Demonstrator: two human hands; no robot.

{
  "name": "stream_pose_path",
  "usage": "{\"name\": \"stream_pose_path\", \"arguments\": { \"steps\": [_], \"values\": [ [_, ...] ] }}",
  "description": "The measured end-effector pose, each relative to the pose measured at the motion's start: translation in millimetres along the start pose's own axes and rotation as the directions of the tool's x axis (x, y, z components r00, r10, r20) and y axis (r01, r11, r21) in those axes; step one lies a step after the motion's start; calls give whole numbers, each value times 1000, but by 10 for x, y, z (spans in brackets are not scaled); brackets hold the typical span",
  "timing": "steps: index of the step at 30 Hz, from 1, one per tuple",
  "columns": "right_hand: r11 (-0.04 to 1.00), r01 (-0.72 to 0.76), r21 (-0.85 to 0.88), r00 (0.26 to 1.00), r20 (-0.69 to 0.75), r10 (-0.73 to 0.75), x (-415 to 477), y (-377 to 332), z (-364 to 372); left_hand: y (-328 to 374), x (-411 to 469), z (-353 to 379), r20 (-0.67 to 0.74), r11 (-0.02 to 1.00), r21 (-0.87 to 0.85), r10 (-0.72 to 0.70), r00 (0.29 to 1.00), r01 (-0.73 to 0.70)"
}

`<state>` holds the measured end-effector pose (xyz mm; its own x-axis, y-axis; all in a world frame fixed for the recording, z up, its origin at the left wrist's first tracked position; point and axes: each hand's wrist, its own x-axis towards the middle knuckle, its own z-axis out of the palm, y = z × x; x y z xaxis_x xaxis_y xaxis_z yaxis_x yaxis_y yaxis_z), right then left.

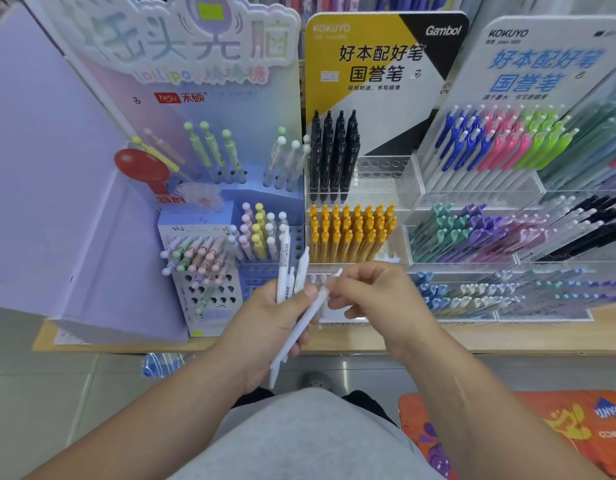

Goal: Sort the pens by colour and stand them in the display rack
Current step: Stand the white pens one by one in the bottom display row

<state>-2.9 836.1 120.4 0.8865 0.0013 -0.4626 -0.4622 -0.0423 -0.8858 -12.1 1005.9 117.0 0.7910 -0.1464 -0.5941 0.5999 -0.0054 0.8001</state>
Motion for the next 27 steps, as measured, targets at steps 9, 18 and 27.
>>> {"name": "stream_pose_path", "arguments": {
  "steps": [9,18,27],
  "values": [
    [968,145,204,957,-276,-86,71,109,-428,-20,59,-191,-82,968,-250,-56,995,34],
    [880,233,-415,913,-217,-344,191,674,-324,-46,42,-254,-13,955,-296,-37,999,31],
    [538,418,-732,832,71,-551,240,930,-142,-92,39,-281,-18,951,-309,-34,999,27]
  ]
}}
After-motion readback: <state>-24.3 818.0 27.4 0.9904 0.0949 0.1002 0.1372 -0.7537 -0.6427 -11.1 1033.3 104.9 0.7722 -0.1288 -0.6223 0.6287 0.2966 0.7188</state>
